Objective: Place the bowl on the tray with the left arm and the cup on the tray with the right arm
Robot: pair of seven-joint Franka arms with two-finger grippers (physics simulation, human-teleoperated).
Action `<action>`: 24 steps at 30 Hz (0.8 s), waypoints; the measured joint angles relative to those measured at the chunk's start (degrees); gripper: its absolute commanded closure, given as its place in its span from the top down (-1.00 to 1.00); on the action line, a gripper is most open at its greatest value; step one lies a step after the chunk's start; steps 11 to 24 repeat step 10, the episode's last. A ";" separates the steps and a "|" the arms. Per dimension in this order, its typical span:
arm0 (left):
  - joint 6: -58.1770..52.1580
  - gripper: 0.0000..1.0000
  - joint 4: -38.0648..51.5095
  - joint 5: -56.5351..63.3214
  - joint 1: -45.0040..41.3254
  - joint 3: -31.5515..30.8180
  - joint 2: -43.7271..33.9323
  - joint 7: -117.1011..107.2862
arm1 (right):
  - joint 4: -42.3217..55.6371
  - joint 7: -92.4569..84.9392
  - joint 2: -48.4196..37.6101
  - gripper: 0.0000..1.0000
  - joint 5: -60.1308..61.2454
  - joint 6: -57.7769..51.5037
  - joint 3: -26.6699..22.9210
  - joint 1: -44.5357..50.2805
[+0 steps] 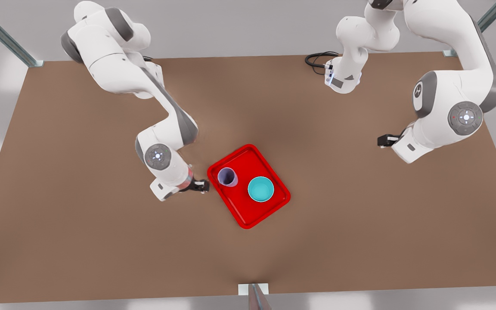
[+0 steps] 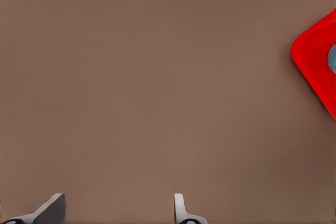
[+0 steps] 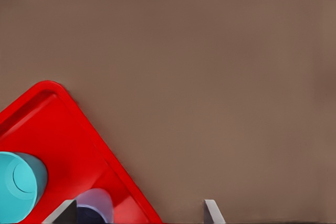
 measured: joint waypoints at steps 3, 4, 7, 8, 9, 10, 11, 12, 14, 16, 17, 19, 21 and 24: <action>-0.07 1.00 0.06 -0.31 0.02 -0.01 0.10 0.07 | 0.48 -5.60 -12.75 1.00 0.89 -14.39 0.13 -12.11; -0.07 1.00 0.06 -0.36 0.00 -0.01 0.11 0.09 | 0.45 -11.71 -16.81 1.00 5.31 -17.29 -1.82 -15.60; -0.07 1.00 0.06 -0.45 0.01 -0.01 0.11 0.08 | -5.51 -21.04 -23.47 1.00 7.81 -20.06 -10.79 -14.28; -0.07 1.00 0.06 -0.47 0.01 -0.01 0.19 0.00 | -9.94 -22.90 -24.92 1.00 7.82 -19.15 -11.26 -13.92; -0.07 1.00 0.06 -0.48 0.00 -0.01 0.20 0.00 | -11.52 -24.86 -24.83 1.00 7.74 -17.59 -11.49 -13.59; -0.07 1.00 0.06 -0.49 0.01 -0.01 0.28 0.00 | -12.19 -26.05 -24.63 1.00 7.78 -16.32 -11.89 -13.07; -0.07 1.00 0.06 -0.49 0.01 -0.01 0.28 0.00 | -12.19 -26.05 -24.63 1.00 7.78 -16.32 -11.89 -13.07; -0.07 1.00 0.06 -0.49 0.01 -0.01 0.28 0.00 | -12.19 -26.05 -24.63 1.00 7.78 -16.32 -11.89 -13.07; -0.07 1.00 0.06 -0.49 0.01 -0.01 0.28 0.00 | -12.19 -26.05 -24.63 1.00 7.78 -16.32 -11.89 -13.07; -0.07 1.00 0.06 -0.49 0.01 -0.01 0.28 0.00 | -12.19 -26.05 -24.63 1.00 7.78 -16.32 -11.89 -13.07; -0.07 1.00 0.06 -0.49 0.01 -0.01 0.28 0.00 | -12.19 -26.05 -24.63 1.00 7.78 -16.32 -11.89 -13.07; -0.07 1.00 0.06 -0.49 0.01 -0.01 0.28 0.00 | -12.19 -26.05 -24.63 1.00 7.78 -16.32 -11.89 -13.07; -0.07 1.00 0.06 -0.49 0.01 -0.01 0.28 0.00 | -12.19 -26.05 -24.63 1.00 7.78 -16.32 -11.89 -13.07; -0.07 1.00 0.06 -0.49 0.01 -0.01 0.28 0.00 | -12.19 -26.05 -24.63 1.00 7.78 -16.32 -11.89 -13.07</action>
